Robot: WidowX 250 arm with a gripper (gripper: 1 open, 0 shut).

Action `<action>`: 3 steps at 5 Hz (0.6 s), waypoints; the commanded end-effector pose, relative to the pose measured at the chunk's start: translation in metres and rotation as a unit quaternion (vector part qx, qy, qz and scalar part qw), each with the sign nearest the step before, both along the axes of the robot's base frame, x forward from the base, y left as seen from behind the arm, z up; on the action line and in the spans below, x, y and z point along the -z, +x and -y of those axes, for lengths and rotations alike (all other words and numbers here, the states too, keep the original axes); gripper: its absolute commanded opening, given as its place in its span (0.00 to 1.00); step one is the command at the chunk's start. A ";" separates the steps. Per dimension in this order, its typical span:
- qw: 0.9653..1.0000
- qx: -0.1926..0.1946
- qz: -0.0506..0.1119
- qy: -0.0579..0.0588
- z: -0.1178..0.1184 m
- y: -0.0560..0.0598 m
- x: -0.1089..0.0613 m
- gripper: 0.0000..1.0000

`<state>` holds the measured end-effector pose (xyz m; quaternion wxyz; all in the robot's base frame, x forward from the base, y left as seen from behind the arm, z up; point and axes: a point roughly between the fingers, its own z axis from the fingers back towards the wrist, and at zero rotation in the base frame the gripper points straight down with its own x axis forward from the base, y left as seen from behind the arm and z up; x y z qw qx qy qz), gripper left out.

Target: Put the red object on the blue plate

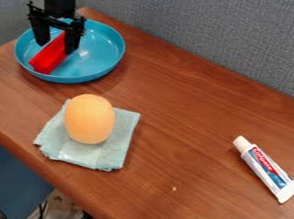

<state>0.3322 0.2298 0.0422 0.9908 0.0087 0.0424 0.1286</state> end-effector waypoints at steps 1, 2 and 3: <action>0.999 -0.008 0.042 0.022 -0.010 0.003 -0.042 1.00; 0.998 -0.007 0.054 0.022 -0.009 0.004 -0.056 1.00; 0.998 -0.004 0.066 0.023 -0.008 0.004 -0.071 1.00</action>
